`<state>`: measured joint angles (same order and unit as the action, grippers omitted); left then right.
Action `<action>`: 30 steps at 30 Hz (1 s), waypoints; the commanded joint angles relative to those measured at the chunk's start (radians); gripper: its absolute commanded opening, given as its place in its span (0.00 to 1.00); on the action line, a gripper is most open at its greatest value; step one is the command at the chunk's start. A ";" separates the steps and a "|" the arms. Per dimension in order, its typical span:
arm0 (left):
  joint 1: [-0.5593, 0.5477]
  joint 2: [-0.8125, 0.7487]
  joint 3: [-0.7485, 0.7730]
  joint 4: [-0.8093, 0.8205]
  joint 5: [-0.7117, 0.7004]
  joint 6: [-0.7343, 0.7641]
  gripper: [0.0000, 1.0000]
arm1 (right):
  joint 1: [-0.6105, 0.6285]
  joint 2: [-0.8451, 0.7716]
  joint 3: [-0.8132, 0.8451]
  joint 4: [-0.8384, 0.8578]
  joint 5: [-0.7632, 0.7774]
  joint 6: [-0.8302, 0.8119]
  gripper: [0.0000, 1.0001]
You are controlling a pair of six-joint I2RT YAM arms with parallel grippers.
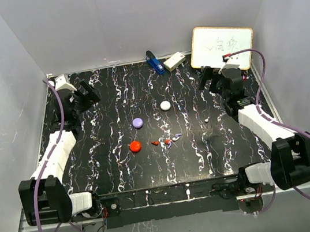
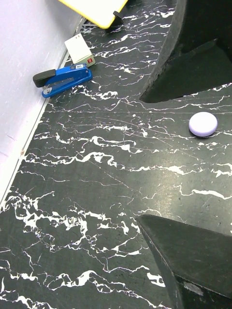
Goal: Insert the wireless bluetooth earbuds into the charging case
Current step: Pick up the charging case at the center of the board.
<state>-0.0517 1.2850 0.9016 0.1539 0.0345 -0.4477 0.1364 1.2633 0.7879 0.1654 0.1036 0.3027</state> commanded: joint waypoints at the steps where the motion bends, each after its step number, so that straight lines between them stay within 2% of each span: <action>1: -0.001 -0.085 0.022 -0.010 0.012 -0.002 0.99 | 0.001 -0.029 0.040 0.036 -0.088 0.013 0.98; 6: 0.001 -0.149 -0.032 0.004 0.002 -0.049 0.99 | 0.001 -0.023 0.081 0.027 -0.224 0.021 0.98; 8: 0.001 -0.172 -0.064 0.044 0.013 -0.078 0.99 | 0.002 0.003 0.114 -0.036 -0.203 0.035 0.98; 13: 0.000 -0.157 -0.029 -0.041 -0.003 -0.106 0.99 | 0.002 -0.003 0.117 -0.075 -0.141 0.024 0.98; 17: 0.001 -0.155 -0.058 -0.019 0.047 -0.108 0.99 | 0.019 0.025 0.168 -0.175 -0.122 -0.001 0.98; 24: 0.000 -0.114 -0.052 -0.105 0.120 -0.066 0.99 | 0.264 0.170 0.302 -0.284 0.050 -0.076 0.98; 30: -0.022 -0.095 -0.064 -0.142 0.172 -0.039 0.95 | 0.373 0.265 0.350 -0.279 -0.010 -0.024 0.98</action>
<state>-0.0601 1.1965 0.8482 0.0612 0.1478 -0.5129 0.4667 1.4994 1.0737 -0.1131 0.0856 0.2634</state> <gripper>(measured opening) 0.959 0.983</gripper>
